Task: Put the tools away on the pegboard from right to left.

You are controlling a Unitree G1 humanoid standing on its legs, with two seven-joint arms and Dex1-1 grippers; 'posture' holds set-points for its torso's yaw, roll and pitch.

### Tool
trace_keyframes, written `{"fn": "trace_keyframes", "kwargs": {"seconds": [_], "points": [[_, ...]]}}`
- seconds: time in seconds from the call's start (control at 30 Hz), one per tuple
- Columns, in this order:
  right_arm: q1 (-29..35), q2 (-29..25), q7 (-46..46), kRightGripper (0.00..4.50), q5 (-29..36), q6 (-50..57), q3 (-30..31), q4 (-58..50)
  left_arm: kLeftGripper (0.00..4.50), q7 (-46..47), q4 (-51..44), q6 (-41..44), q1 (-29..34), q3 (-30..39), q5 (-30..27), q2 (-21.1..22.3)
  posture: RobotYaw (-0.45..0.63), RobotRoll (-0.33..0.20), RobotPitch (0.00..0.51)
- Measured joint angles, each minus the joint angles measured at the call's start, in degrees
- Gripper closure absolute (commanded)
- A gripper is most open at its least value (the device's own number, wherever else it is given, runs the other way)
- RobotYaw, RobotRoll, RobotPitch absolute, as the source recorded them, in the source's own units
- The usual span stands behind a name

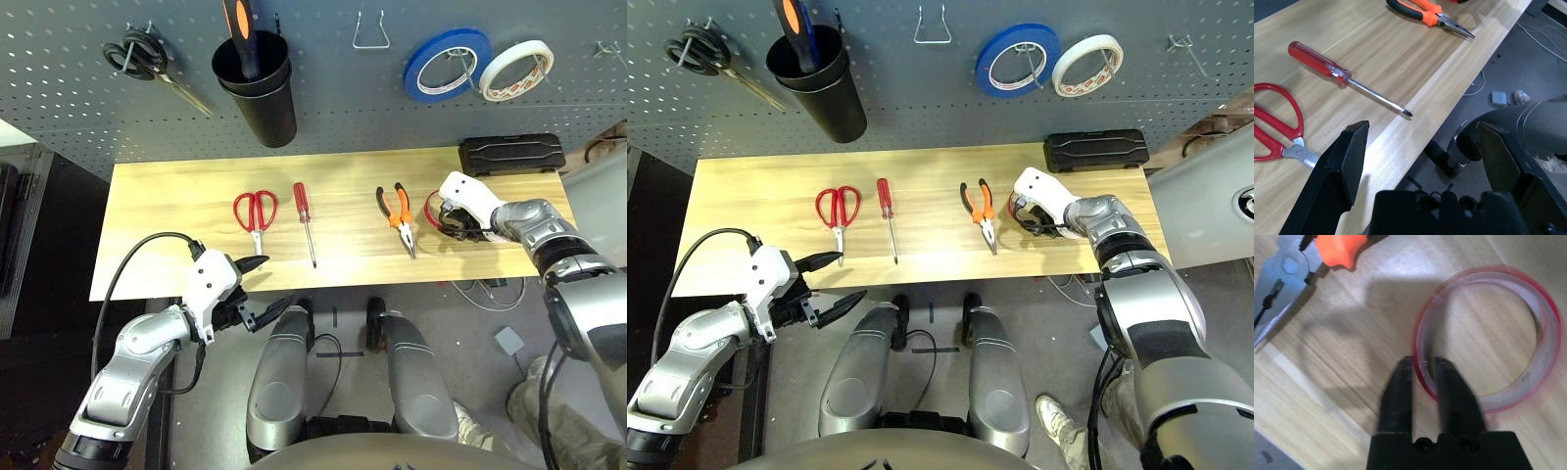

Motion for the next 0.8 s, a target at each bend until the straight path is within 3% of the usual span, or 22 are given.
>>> {"fn": "trace_keyframes", "kwargs": {"seconds": [0.33,0.8], "points": [[6.51,-3.49,-5.32,4.48,5.18,-7.57,-6.14,-3.82,0.0,-1.32,0.56,-2.91,-5.89,-0.66,-3.35,-5.0,0.27,0.0,0.336],[23.98,-4.61,-19.14,4.48,10.37,-21.97,-13.31,-20.47,0.0,-6.11,0.19,-4.25,-11.2,-4.37,-8.35,-8.54,0.24,0.0,0.253]]}}
